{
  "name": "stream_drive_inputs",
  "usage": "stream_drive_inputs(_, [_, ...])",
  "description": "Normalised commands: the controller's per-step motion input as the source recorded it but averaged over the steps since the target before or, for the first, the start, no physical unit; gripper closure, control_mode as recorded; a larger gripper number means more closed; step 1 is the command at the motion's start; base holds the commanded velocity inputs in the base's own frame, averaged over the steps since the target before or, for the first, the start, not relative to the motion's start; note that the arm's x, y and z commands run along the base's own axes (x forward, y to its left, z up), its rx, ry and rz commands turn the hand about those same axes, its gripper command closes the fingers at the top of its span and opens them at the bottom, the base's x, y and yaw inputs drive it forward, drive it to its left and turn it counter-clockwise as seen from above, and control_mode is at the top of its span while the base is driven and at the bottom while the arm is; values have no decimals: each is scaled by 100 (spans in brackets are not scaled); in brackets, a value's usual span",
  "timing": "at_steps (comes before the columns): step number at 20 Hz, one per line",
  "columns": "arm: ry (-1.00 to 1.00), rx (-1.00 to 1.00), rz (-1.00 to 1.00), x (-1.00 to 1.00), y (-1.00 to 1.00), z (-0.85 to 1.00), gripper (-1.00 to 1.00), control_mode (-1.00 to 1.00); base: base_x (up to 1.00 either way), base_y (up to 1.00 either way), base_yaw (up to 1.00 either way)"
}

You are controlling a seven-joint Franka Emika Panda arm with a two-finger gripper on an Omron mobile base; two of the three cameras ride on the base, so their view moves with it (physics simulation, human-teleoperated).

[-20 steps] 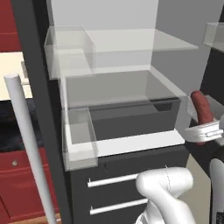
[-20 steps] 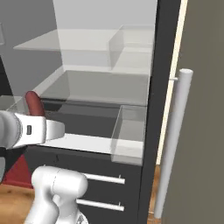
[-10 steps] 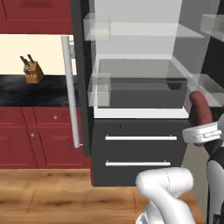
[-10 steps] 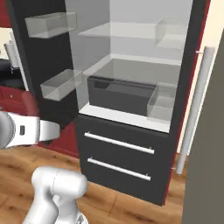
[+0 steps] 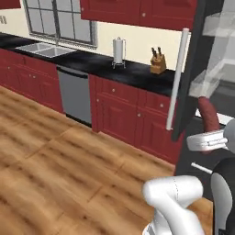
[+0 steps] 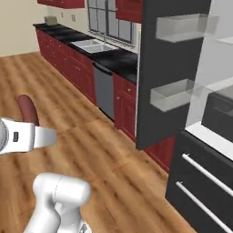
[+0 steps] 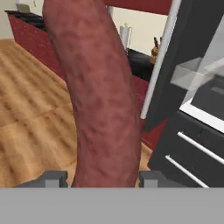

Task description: Retrieve the sausage and cheese from the fridge and place them on the cutting board on the counter.

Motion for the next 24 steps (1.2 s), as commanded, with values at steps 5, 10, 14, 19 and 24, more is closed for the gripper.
stream_drive_inputs(5, [0,0,0,0,0,0,100,100,94,40,57])
stream_drive_inputs(10, [0,0,0,0,0,0,100,100,100,6,4])
stream_drive_inputs(14, [0,0,0,0,0,0,100,100,100,29,2])
stream_drive_inputs(19, [0,0,0,0,0,0,100,100,100,23,47])
stream_drive_inputs(24, [0,0,0,0,0,0,100,100,100,5,53])
